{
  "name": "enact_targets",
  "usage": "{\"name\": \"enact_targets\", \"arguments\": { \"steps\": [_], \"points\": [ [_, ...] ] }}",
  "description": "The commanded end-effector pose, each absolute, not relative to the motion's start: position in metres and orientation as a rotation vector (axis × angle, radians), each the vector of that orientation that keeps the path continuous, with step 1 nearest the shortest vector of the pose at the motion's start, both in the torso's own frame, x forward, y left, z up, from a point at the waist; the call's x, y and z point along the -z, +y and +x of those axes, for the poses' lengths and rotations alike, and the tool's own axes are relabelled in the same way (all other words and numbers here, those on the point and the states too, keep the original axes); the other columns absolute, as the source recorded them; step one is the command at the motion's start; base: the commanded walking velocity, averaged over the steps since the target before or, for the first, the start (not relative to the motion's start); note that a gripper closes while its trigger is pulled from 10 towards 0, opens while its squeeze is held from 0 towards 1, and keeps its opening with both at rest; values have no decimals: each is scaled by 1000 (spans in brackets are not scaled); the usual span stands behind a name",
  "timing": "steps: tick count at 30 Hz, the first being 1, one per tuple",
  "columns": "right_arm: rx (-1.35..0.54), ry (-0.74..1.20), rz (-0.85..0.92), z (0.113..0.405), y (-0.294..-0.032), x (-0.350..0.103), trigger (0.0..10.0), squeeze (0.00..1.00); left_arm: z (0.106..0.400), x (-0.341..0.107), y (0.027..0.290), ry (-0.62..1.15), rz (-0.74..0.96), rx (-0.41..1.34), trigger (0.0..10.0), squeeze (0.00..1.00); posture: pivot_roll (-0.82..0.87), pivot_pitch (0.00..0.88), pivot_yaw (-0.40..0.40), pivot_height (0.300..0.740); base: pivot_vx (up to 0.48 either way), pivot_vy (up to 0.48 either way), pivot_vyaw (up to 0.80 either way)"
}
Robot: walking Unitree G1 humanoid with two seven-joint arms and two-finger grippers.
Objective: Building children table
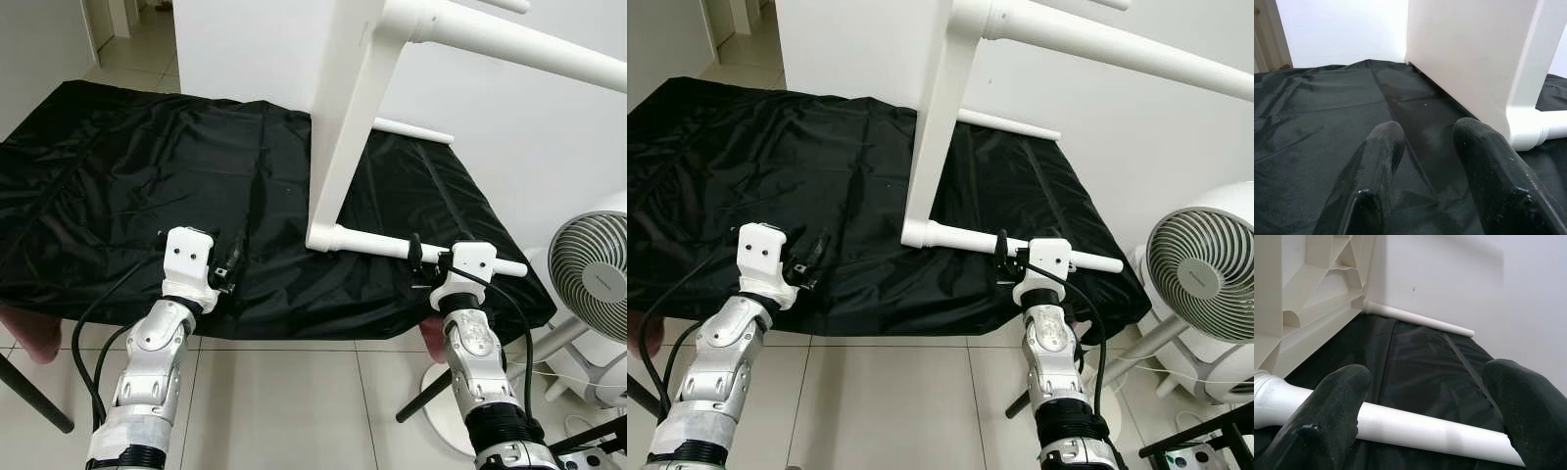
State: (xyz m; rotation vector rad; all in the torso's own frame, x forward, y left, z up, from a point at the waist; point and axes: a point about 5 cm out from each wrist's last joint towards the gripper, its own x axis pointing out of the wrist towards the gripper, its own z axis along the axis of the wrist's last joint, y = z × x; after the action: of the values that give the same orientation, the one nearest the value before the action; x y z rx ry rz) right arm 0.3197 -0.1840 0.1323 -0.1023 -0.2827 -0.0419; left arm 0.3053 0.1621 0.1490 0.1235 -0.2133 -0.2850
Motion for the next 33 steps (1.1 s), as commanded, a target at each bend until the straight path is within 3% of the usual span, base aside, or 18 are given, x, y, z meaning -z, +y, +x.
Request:
{"name": "enact_targets", "arguments": {
  "steps": [1, 14, 15, 16, 29, 30, 33],
  "points": [
    [49, -275, -101, 318, -187, -130, 10000, 0, 304, -148, 159, -206, 117, 256, 10000, 0, 37, 0, -142, 740, 0, 0, 0],
    [40, -272, -85, 317, -186, -130, 10000, 0, 304, -149, 158, -207, 122, 260, 10000, 0, 37, 0, -141, 740, 0, 0, 0],
    [38, -272, -79, 317, -185, -130, 10000, 63, 304, -149, 157, -209, 121, 262, 10000, 0, 38, 0, -141, 740, 0, 0, 0],
    [18, -276, -55, 317, -184, -130, 10000, 1000, 304, -149, 157, -209, 123, 261, 10000, 0, 37, 0, -141, 740, 0, 0, 0],
    [3, -291, -67, 320, -179, -134, 10000, 1000, 305, -154, 156, -219, 134, 269, 10000, 0, 43, 0, -146, 740, 0, 0, 0],
    [15, -290, -74, 320, -181, -135, 10000, 0, 304, -154, 155, -221, 141, 274, 10000, 0, 41, 0, -149, 740, 0, 0, 0],
    [32, -287, -81, 320, -183, -134, 10000, 0, 304, -154, 151, -220, 159, 297, 10000, 0, 38, 0, -150, 740, 0, 0, 0]
  ]
}}
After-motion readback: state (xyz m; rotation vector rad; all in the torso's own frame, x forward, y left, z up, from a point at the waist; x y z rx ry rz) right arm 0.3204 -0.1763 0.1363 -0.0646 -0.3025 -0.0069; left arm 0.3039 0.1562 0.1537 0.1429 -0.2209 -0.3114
